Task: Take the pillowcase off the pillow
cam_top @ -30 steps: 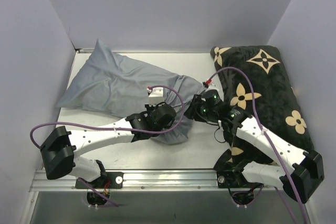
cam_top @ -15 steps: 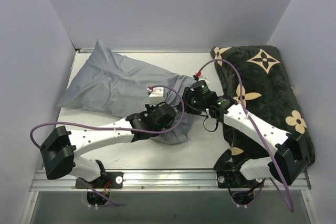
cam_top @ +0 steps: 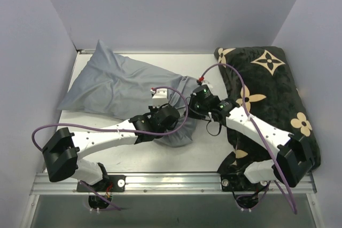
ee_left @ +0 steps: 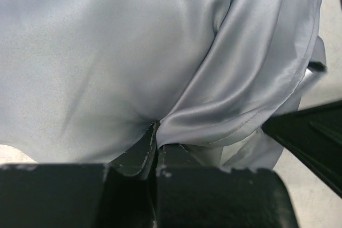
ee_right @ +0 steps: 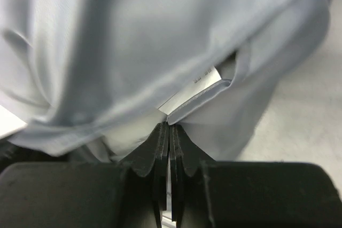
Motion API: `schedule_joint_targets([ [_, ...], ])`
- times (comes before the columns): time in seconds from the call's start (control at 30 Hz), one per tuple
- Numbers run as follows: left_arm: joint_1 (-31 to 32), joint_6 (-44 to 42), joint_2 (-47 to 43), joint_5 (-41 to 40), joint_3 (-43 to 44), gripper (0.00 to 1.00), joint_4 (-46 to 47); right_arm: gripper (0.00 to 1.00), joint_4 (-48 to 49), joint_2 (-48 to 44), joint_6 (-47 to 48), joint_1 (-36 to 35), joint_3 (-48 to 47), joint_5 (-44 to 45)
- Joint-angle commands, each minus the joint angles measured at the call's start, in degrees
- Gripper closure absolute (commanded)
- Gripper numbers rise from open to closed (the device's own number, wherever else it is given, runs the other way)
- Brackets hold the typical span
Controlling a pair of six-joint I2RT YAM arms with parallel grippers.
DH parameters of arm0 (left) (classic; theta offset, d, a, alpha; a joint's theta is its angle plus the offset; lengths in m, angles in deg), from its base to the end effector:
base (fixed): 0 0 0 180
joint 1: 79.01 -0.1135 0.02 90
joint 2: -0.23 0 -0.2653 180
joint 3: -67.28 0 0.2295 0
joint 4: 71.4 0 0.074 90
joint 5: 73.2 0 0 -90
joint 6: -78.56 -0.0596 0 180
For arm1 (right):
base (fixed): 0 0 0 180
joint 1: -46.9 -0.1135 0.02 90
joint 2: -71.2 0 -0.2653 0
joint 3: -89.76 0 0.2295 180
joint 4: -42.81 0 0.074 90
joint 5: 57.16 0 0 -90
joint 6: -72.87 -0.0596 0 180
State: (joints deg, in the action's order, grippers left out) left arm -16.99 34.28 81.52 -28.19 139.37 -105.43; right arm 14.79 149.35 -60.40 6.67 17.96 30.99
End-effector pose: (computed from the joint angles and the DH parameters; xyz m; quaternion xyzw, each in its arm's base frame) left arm 0.1737 -0.2372 0.2595 -0.0301 0.8610 -0.0891 0.4999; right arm 0.2307 0.1977 0.2724 0.0159 0.8842 0.3213 0.3386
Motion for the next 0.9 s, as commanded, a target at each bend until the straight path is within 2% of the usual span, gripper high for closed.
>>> schedule_joint_targets([
  [0.0, -0.7, -0.8, 1.3, 1.1, 1.3, 1.0, 2.6, 1.0, -2.6, -4.8, 0.2, -0.1, 4.1, 1.7],
  [0.27, -2.1, -0.3, 3.0, 2.4, 2.5, 1.0, 2.7, 1.0, -7.4, -21.5, -4.5, 1.2, 21.0, 0.8],
  [0.37, -2.8, -0.4, 4.1, 3.1, 3.4, 1.0, 2.7, 1.0, -7.4, -24.1, -6.8, 1.8, 27.4, -0.1],
  [0.53, -3.0, -0.3, 5.5, 4.8, 4.9, 1.0, 2.7, 1.0, -0.5, -19.1, -9.6, 2.0, 33.6, -0.8],
  [0.73, -2.9, -0.4, 5.9, 7.3, 5.3, 1.0, 2.8, 1.0, 12.0, -6.3, -8.0, 1.3, 33.8, -2.4],
  [0.87, -2.9, -1.0, 6.0, 8.8, 5.0, 1.0, 3.1, 1.0, 15.9, -5.5, -5.4, 1.1, 32.8, -3.5],
])
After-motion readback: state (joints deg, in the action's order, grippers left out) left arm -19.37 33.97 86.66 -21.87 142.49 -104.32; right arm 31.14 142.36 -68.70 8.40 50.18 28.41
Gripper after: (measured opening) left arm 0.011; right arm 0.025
